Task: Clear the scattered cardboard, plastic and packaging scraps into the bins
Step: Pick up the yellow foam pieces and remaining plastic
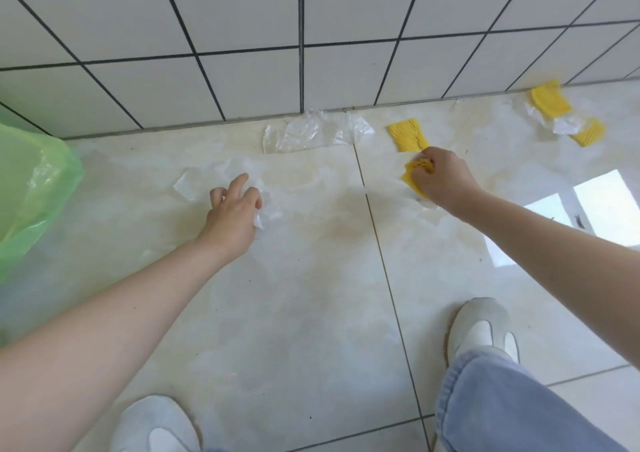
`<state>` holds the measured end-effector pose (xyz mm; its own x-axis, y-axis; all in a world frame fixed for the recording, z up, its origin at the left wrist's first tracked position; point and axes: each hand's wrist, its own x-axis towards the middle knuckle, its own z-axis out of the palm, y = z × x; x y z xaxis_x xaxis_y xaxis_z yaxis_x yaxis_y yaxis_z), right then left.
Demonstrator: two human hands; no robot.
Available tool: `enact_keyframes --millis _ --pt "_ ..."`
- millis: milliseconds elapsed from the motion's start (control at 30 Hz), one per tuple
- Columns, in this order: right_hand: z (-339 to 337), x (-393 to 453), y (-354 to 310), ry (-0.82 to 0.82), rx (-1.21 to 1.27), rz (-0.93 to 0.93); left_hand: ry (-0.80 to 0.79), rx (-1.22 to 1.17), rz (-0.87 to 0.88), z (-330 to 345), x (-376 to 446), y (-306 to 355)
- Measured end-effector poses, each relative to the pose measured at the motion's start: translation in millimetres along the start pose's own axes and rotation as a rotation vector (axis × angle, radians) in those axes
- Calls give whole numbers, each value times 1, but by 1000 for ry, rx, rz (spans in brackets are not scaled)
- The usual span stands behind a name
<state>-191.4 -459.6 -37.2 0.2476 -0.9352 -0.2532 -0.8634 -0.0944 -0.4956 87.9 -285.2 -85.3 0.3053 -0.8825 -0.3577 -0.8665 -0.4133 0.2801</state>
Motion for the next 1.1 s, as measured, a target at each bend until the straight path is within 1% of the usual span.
enact_keyframes --millis 100,200,233,267,333,433,500,567,633,733,867,1000,1100 --pt "-1 15 -5 9 -5 36 -84 29 3 0 7 -1" --pt "-2 33 -10 45 -79 1 -120 158 7 7 5 1" --pt "-3 38 -12 44 -105 -16 -104 203 -4 11 3 2" --pt "-4 44 -13 44 -120 -27 -54 247 2 16 0 3" --pt "-5 54 -16 67 -127 -35 58 302 78 25 -2 2" --pt "-5 68 -17 94 -124 -57 129 346 190 31 0 -3" --pt "-3 75 -15 68 -149 -77 159 288 286 30 5 -6" --pt "2 82 -9 11 -216 -99 139 218 324 29 11 -5" --pt "6 86 -1 -89 -314 -150 114 136 309 29 15 0" --pt "14 89 10 -194 -429 -231 99 -84 274 27 18 17" --pt "17 94 17 -238 -492 -173 -12 -263 245 16 21 46" --pt "11 102 22 -235 -498 -202 -3 -387 152 2 35 81" --pt "9 103 31 -214 -500 -233 25 -409 153 -6 55 103"
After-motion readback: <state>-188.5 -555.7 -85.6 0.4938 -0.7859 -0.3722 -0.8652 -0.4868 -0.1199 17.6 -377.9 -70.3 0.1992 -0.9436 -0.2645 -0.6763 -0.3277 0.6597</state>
